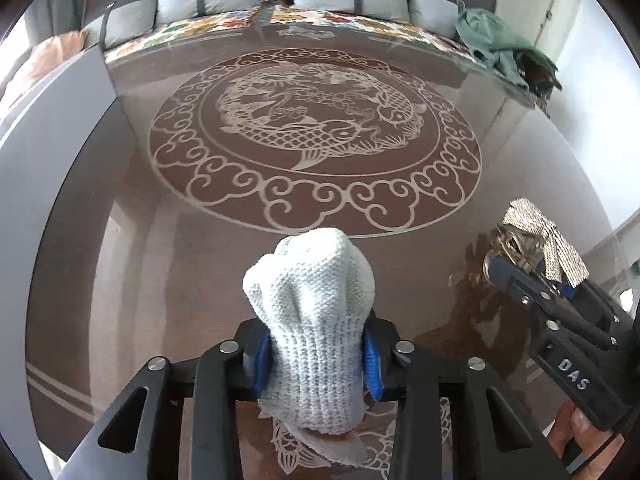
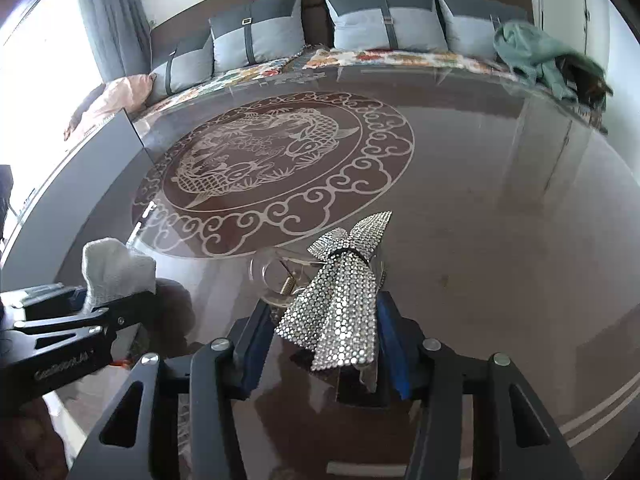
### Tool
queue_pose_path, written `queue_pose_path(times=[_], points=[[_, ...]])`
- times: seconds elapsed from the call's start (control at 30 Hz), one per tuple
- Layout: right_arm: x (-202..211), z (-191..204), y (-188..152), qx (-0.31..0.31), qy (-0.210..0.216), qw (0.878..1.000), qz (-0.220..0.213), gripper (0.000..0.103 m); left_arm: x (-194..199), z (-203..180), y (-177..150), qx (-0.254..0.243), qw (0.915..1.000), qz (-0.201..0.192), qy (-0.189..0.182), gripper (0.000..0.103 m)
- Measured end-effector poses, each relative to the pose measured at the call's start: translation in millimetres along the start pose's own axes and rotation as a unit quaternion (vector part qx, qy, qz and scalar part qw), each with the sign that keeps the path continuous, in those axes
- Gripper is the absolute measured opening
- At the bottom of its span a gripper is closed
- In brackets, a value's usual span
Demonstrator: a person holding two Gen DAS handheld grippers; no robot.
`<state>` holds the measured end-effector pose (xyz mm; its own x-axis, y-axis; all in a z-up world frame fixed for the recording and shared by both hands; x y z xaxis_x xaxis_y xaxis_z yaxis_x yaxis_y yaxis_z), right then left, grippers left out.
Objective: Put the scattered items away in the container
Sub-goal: 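Carry the glove and bow clip over the cardboard box with both grippers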
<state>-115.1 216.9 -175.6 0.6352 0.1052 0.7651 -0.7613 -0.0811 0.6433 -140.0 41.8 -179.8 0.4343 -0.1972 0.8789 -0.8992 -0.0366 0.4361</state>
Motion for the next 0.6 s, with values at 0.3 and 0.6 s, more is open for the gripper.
queue_pose_path(times=[0.3, 0.6], points=[[21.7, 10.7, -0.2, -0.011, 0.026, 1.000, -0.009, 0.050, 23.7, -7.7, -3.2, -0.024, 0.9987, -0.027, 0.037, 0.035], [41.7, 28.7, 5.0, -0.011, 0.044, 0.999, -0.022, 0.050, 53.2, -6.4, -0.7, -0.022, 0.9979, -0.050, 0.034, 0.035]])
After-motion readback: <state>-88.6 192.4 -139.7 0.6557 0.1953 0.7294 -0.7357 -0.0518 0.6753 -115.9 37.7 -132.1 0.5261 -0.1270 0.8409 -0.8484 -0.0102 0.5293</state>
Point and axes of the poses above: each gripper's, at about its wrist camera, not at the fingertips, and x roughly against the way its jaws point, z to its left, y to its top, the point moved 4 cm from there along -x, roughly the way its jaws point, and after that the axes turned 12 degrees about x, right-handed, at the moved point
